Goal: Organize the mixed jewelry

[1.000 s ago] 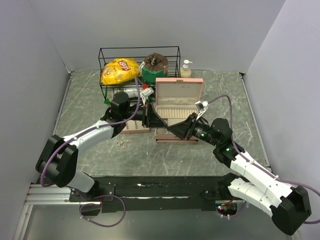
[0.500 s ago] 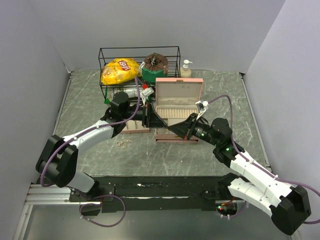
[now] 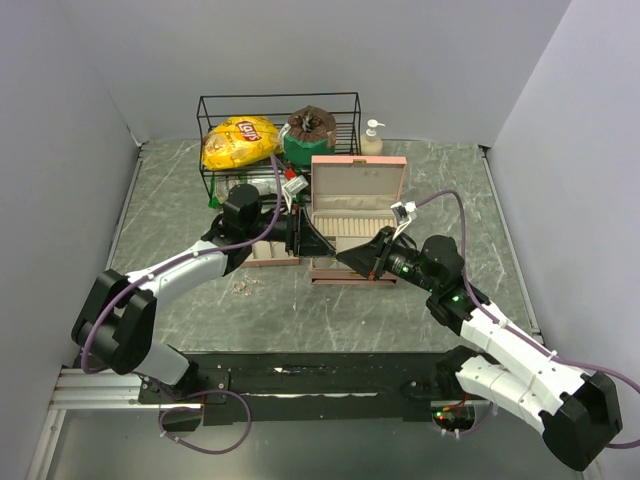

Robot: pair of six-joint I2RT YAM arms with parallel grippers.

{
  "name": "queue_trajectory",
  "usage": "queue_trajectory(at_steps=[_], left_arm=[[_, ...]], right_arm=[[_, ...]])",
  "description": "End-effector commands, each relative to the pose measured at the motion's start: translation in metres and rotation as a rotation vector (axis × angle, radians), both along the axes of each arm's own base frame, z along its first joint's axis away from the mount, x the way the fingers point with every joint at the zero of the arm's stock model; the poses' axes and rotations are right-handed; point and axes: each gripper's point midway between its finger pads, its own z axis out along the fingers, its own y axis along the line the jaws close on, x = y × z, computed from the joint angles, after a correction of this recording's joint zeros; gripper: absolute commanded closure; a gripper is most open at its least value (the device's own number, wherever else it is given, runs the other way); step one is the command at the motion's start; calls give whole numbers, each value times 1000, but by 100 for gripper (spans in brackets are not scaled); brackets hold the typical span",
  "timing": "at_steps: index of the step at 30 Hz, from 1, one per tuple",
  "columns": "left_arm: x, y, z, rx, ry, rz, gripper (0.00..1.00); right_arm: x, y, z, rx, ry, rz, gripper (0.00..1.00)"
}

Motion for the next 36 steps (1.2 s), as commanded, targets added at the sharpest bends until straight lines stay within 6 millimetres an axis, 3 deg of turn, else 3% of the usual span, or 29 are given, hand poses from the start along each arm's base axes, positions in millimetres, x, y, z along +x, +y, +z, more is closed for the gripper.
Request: queue_trajectory(at_steps=[1,5,9,10,12,13,15,16,18,19,21,22,24,25,26,27,29,31,36], left_arm=[[10,-3,12,-5,-71,61,57],[22,2,19,10,-111,129,34],[41,17,33,27,-161,268,26],[46,23,30,71,-147,308,25],[59,36,31,130,-214,416,23],[61,43,26,185,-197,453,21],[68,57,26,244,-249,531,15],[77,68,22,292,-262,606,13],[79,86,17,366,-293,683,6],[87,99,13,412,-305,759,1],[85,115,9,472,-345,803,3],[87,124,3,507,-368,832,4],[88,142,0,555,-399,904,4],[88,148,-10,592,-412,913,4],[90,157,-11,618,-424,951,4],[89,159,-15,629,-428,952,4],[88,167,-29,669,-433,970,4],[87,170,-40,683,-433,972,4],[86,171,-46,707,-428,959,4]], right_arm=[[6,-7,21,-31,-54,-48,100],[13,-15,12,-98,-39,-102,100],[23,-26,-1,-184,6,-176,100],[27,-29,3,-198,10,-206,100],[36,-40,-14,-285,71,-271,100],[41,-43,-6,-298,76,-302,100],[46,-50,-21,-381,131,-336,100],[53,-56,-14,-395,133,-382,100],[58,-60,-28,-469,189,-407,100],[66,-65,-19,-479,187,-457,100],[71,-70,-37,-566,254,-478,100],[79,-73,-27,-574,247,-514,100],[83,-76,-43,-658,309,-528,100],[88,-76,-35,-668,304,-541,100],[95,-79,-45,-717,322,-561,100],[100,-77,-39,-721,316,-568,100],[107,-82,-49,-804,337,-587,100],[113,-83,-45,-845,327,-591,100],[133,-87,-54,-977,329,-605,100]])
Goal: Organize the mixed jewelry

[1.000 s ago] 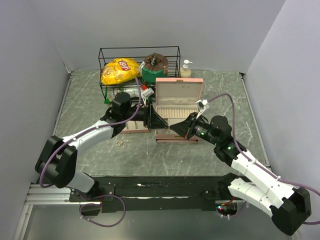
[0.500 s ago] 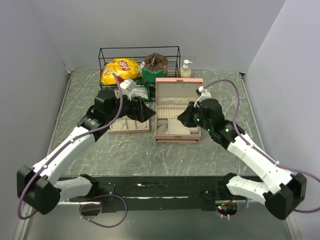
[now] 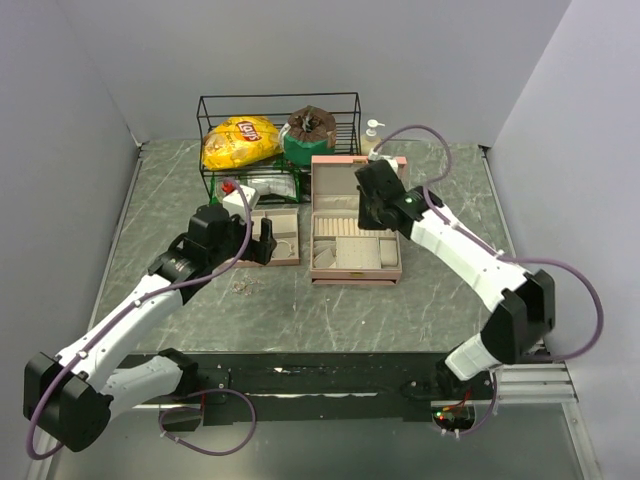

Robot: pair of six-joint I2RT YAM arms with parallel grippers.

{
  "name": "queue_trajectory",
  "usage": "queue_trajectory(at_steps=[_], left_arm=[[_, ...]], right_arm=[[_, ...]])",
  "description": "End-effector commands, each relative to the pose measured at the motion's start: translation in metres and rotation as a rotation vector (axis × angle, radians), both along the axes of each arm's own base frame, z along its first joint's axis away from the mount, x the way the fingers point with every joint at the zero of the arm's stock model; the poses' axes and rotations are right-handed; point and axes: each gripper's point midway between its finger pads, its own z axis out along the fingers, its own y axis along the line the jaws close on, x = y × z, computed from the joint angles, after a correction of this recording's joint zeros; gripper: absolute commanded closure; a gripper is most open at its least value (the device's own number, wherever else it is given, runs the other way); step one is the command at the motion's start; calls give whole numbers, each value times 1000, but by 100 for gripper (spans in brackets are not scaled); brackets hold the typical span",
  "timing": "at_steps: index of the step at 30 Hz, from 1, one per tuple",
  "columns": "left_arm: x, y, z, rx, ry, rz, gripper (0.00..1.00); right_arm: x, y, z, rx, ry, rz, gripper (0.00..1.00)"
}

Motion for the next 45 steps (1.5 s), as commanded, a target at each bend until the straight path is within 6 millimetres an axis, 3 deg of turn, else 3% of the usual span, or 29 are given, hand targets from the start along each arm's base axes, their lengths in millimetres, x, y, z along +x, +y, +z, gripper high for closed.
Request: queue_trajectory(at_steps=[1,22,45], left_arm=[[9,8,13,28,-64,31,4],[9,-1,-2,45,-12,-19,4],[12,-5,-10,55,15,-34,4]], right_arm=[[12,-18,5,-154,1,-9,100],[48,-18,-55,-241,54,12,100],[59,-21,-93,-276,67,-43,100]])
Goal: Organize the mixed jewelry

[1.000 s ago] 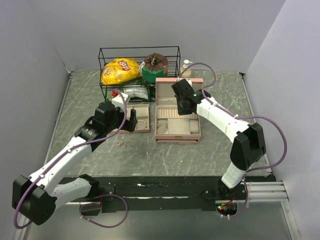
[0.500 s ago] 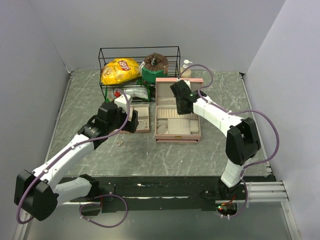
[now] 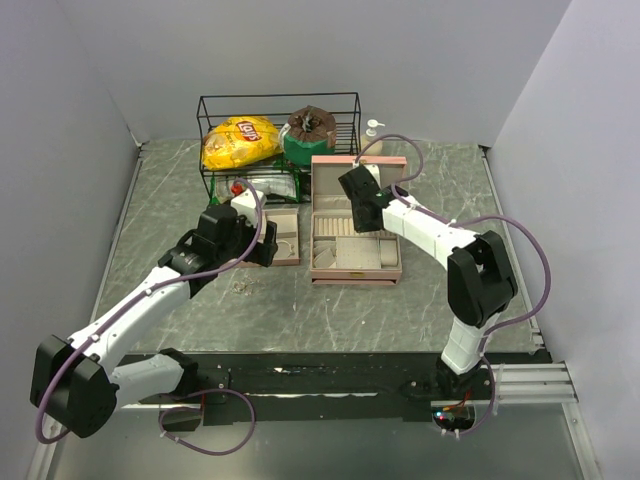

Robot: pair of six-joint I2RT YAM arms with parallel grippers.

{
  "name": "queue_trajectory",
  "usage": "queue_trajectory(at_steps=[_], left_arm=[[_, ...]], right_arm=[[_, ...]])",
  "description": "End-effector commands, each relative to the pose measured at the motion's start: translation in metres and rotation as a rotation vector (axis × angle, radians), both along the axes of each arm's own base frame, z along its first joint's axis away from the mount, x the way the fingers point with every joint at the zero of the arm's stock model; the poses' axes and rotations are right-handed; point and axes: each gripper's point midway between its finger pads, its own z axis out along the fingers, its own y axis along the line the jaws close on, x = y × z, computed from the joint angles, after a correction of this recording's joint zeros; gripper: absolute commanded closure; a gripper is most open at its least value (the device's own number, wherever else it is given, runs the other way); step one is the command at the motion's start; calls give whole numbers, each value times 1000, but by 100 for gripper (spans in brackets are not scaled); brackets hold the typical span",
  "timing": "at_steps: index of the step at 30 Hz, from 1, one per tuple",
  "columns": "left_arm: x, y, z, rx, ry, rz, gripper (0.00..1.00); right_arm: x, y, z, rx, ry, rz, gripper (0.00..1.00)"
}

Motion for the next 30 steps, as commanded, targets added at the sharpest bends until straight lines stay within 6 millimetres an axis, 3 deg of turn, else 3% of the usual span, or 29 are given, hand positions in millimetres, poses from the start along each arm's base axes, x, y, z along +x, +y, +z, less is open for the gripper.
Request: queue_trajectory(at_steps=[1,20,26,30], left_arm=[[7,-6,18,-20,-44,-19,4],[7,-9,13,-16,-20,-37,4],[7,-10,12,-16,-17,-40,4],[8,-10,13,-16,-20,-37,4]], right_arm=[[12,-1,-6,-1,-27,-40,100],[6,3,-43,-6,64,-49,98],[5,3,-35,7,38,-49,94],[5,1,-12,36,-25,-52,88]])
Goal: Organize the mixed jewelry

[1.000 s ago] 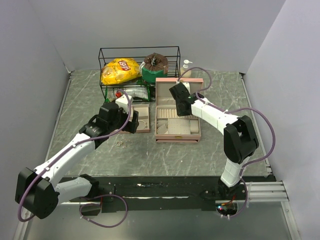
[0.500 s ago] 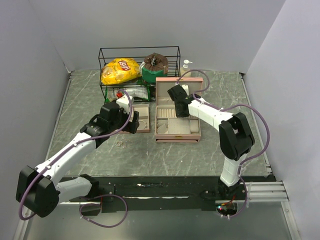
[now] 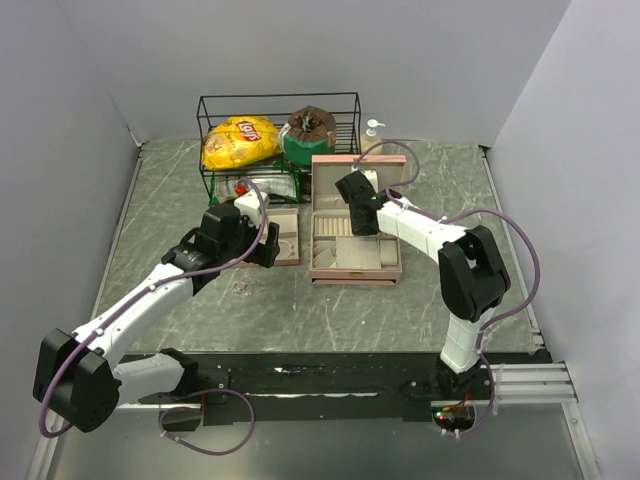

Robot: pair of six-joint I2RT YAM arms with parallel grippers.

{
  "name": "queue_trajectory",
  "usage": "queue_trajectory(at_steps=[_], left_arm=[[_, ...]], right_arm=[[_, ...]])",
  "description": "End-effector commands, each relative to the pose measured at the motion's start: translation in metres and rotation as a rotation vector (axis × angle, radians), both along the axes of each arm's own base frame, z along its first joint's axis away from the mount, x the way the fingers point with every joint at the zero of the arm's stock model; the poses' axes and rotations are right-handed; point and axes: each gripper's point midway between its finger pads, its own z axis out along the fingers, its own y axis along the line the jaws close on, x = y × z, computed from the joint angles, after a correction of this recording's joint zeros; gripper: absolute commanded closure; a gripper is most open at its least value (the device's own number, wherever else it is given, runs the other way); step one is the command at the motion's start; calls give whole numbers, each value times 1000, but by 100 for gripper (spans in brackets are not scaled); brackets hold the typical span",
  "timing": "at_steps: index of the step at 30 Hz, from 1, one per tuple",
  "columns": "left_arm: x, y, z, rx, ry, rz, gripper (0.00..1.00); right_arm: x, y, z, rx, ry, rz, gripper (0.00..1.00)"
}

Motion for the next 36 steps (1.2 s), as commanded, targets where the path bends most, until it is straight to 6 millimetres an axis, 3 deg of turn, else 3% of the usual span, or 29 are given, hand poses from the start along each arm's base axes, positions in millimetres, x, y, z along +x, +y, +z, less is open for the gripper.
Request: queue_trajectory(at_steps=[1,7,8,12,16,20,26,36], left_arm=[[9,-5,22,-22,-52,-13,4],[8,-6,21,-27,-48,-18,4],[8,-7,21,-29,-46,-19,4],[7,-8,21,-33,-43,-27,4],[6,-8,21,-33,-43,-27,4],[7,-5,21,-27,-48,-18,4],[7,-8,18,-26,-32,-31,4],[7,-9,15,-20,-26,-35,4]], right_arm=[[0,-2,17,47,-59,-22,87],[0,-5,50,91,-150,-27,77],[0,-5,56,100,-163,-24,70],[-1,-5,52,95,-157,-18,62],[-1,-4,41,83,-127,-24,63],[-2,0,32,106,-119,-21,78],[-2,1,20,96,-90,-26,86],[4,1,4,68,-66,-34,90]])
